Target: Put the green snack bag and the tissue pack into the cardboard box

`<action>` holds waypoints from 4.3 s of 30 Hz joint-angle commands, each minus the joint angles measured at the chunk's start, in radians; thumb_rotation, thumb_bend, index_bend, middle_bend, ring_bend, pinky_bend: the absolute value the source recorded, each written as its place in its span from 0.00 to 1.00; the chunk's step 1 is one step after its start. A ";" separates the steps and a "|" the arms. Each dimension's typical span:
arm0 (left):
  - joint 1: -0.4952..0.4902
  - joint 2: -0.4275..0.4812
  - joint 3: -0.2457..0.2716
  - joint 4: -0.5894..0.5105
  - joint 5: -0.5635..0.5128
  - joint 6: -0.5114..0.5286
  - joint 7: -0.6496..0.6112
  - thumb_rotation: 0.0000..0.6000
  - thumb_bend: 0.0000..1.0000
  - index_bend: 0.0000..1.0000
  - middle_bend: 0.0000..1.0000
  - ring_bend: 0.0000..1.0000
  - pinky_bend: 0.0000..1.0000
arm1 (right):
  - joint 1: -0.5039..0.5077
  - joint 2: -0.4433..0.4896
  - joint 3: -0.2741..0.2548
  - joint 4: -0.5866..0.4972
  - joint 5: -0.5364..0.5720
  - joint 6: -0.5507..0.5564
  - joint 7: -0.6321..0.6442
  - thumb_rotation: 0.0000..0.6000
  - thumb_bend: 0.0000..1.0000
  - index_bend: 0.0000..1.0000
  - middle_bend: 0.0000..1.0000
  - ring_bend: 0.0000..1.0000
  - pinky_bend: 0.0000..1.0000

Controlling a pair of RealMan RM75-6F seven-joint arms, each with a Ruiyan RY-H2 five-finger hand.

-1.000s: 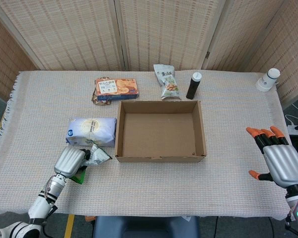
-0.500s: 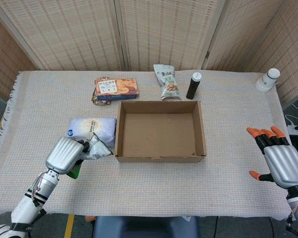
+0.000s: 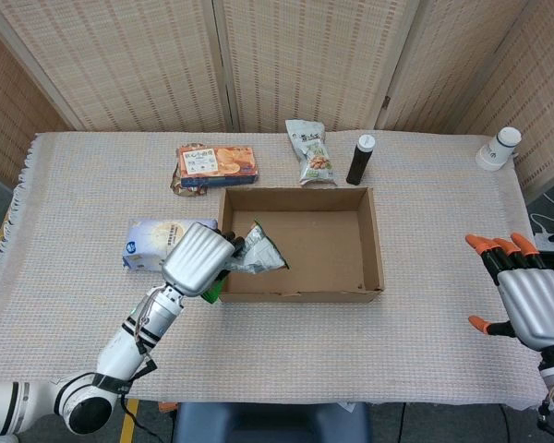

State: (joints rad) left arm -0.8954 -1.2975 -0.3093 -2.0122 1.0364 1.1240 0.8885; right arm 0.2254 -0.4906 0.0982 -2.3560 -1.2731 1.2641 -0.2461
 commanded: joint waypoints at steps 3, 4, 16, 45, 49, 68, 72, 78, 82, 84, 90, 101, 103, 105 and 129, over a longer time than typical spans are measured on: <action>-0.127 -0.187 -0.050 0.210 -0.040 -0.018 -0.031 1.00 0.47 0.78 0.83 0.72 0.81 | -0.007 0.000 -0.001 0.000 -0.019 0.013 0.004 1.00 0.06 0.09 0.11 0.00 0.00; -0.142 -0.204 -0.054 0.234 -0.041 -0.023 -0.034 1.00 0.47 0.78 0.83 0.72 0.81 | -0.008 -0.001 -0.002 0.000 -0.018 0.013 0.003 1.00 0.07 0.09 0.11 0.00 0.00; -0.256 -0.377 -0.079 0.460 -0.030 -0.041 -0.124 1.00 0.46 0.70 0.74 0.63 0.73 | 0.020 -0.022 0.009 0.000 0.057 -0.010 -0.044 1.00 0.06 0.09 0.11 0.00 0.00; -0.165 -0.013 0.067 0.310 -0.262 -0.145 -0.044 1.00 0.19 0.00 0.00 0.00 0.10 | 0.030 -0.031 0.006 0.000 0.069 -0.021 -0.057 1.00 0.07 0.09 0.11 0.00 0.00; -0.125 0.038 0.115 0.302 -0.300 -0.169 -0.084 1.00 0.19 0.00 0.00 0.00 0.10 | 0.032 -0.038 0.005 0.000 0.069 -0.021 -0.066 1.00 0.07 0.09 0.11 0.00 0.00; -0.192 0.147 0.207 0.236 -0.617 -0.258 -0.090 1.00 0.19 0.00 0.00 0.00 0.11 | 0.040 -0.059 0.004 0.000 0.087 -0.012 -0.099 1.00 0.07 0.09 0.11 0.00 0.00; -0.212 0.129 0.220 0.267 -0.664 -0.262 -0.094 1.00 0.18 0.00 0.00 0.00 0.11 | 0.042 -0.059 0.005 0.000 0.092 -0.013 -0.100 1.00 0.07 0.09 0.11 0.00 0.00; -0.234 0.090 0.248 0.320 -0.709 -0.261 -0.090 1.00 0.18 0.00 0.00 0.00 0.11 | 0.048 -0.062 0.006 0.000 0.106 -0.016 -0.107 1.00 0.07 0.09 0.11 0.00 0.00; -0.247 0.058 0.278 0.368 -0.728 -0.269 -0.072 1.00 0.18 0.00 0.00 0.00 0.11 | 0.051 -0.061 0.008 0.000 0.117 -0.017 -0.110 1.00 0.07 0.09 0.11 0.00 0.00; -0.255 0.046 0.288 0.389 -0.741 -0.274 -0.064 1.00 0.18 0.00 0.00 0.00 0.11 | 0.055 -0.061 0.010 0.000 0.131 -0.018 -0.114 1.00 0.07 0.09 0.11 0.00 0.00; -0.287 0.021 0.319 0.449 -0.816 -0.308 -0.033 1.00 0.18 0.00 0.00 0.00 0.12 | 0.064 -0.061 0.011 0.000 0.149 -0.029 -0.120 1.00 0.07 0.09 0.11 0.00 0.00; -0.266 -0.023 0.326 0.505 -0.763 -0.282 -0.080 1.00 0.26 0.11 0.25 0.24 0.44 | 0.071 -0.050 0.009 0.000 0.155 -0.040 -0.119 1.00 0.07 0.09 0.11 0.00 0.00; -0.262 -0.025 0.326 0.506 -0.755 -0.278 -0.086 1.00 0.28 0.20 0.33 0.31 0.50 | 0.071 -0.048 0.010 0.000 0.153 -0.039 -0.115 1.00 0.07 0.09 0.11 0.00 0.00; -0.257 -0.024 0.328 0.505 -0.740 -0.272 -0.090 1.00 0.30 0.28 0.41 0.37 0.56 | 0.069 -0.047 0.010 0.000 0.151 -0.035 -0.111 1.00 0.07 0.09 0.11 0.00 0.00; -0.403 0.318 0.288 0.309 -0.761 -0.233 0.062 1.00 0.33 0.51 0.64 0.58 0.71 | 0.062 -0.033 0.010 0.000 0.134 -0.027 -0.084 1.00 0.07 0.09 0.11 0.00 0.00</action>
State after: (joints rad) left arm -1.2761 -1.0050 -0.0072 -1.6803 0.2888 0.8857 0.9322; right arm 0.2880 -0.5244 0.1084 -2.3560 -1.1384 1.2368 -0.3304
